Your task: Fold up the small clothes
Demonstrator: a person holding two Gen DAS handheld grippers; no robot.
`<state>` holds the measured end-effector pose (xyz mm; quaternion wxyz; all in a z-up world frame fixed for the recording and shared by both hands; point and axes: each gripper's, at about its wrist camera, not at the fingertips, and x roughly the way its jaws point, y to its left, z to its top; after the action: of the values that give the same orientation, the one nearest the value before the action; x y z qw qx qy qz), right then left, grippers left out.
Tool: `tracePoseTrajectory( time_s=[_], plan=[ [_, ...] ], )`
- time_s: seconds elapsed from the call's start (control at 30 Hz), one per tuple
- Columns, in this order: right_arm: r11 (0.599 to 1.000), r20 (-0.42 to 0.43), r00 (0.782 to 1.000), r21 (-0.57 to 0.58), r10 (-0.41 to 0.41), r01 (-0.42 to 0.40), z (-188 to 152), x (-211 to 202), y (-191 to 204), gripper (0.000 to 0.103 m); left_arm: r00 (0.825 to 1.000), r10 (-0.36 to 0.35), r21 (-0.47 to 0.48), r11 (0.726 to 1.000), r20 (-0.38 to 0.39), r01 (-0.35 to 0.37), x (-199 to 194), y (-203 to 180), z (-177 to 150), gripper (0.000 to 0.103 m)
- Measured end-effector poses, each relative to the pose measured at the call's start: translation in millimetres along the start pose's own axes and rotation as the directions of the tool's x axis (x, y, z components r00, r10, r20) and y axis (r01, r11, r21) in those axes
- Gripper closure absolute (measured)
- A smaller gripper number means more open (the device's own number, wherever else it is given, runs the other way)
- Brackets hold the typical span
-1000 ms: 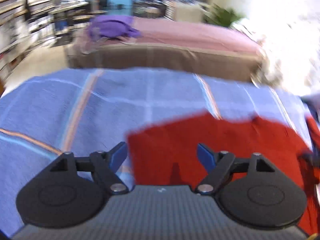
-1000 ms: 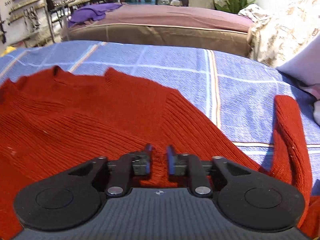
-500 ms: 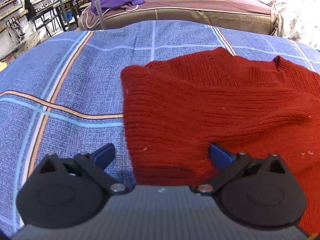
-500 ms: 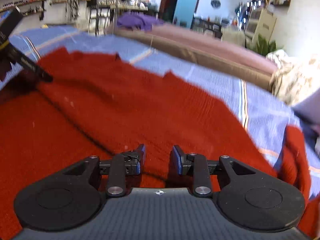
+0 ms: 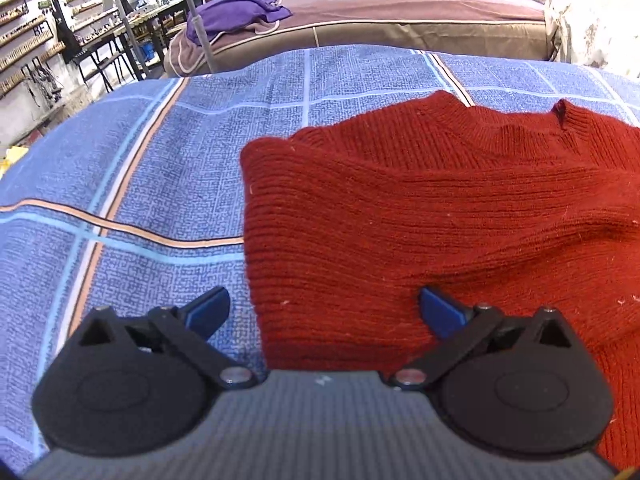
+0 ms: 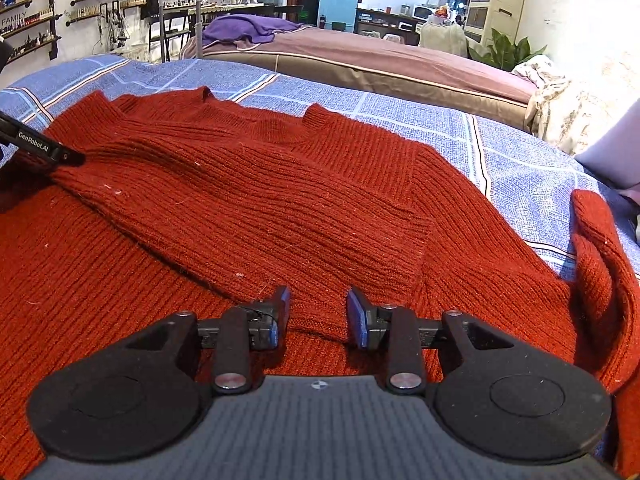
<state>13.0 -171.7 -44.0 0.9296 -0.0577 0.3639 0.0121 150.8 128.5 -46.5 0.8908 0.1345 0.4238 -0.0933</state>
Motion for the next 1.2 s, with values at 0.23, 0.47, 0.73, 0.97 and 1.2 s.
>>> tracePoseTrajectory(
  time_s=[0.23,0.47,0.73,0.97,1.2],
  plan=[
    [1.000,-0.026,0.999,-0.008,0.022,-0.022,8,-2,-5,0.038,0.997,0.083,0.138,0.987,0.009,-0.083,-19,-22,4,0.000],
    [0.996,0.013,1.000,0.088,0.010,-0.011,12,-24,-22,0.000,0.997,0.071,0.197,0.977,0.035,-0.077,-49,-41,3,0.000],
    [0.976,-0.002,0.998,0.209,0.058,-0.057,37,-47,-65,0.000,0.999,-0.008,0.232,0.973,0.036,-0.001,-76,-74,0,0.000],
    [0.899,-0.038,0.998,0.433,-0.054,0.065,95,-48,-164,0.000,0.986,-0.167,0.158,0.974,0.017,0.162,-108,-112,-37,0.000],
    [0.788,-0.306,0.933,0.519,-0.191,0.331,122,31,-252,0.000,0.966,-0.256,0.138,0.956,-0.046,0.260,-121,-145,-81,0.000]
  ],
)
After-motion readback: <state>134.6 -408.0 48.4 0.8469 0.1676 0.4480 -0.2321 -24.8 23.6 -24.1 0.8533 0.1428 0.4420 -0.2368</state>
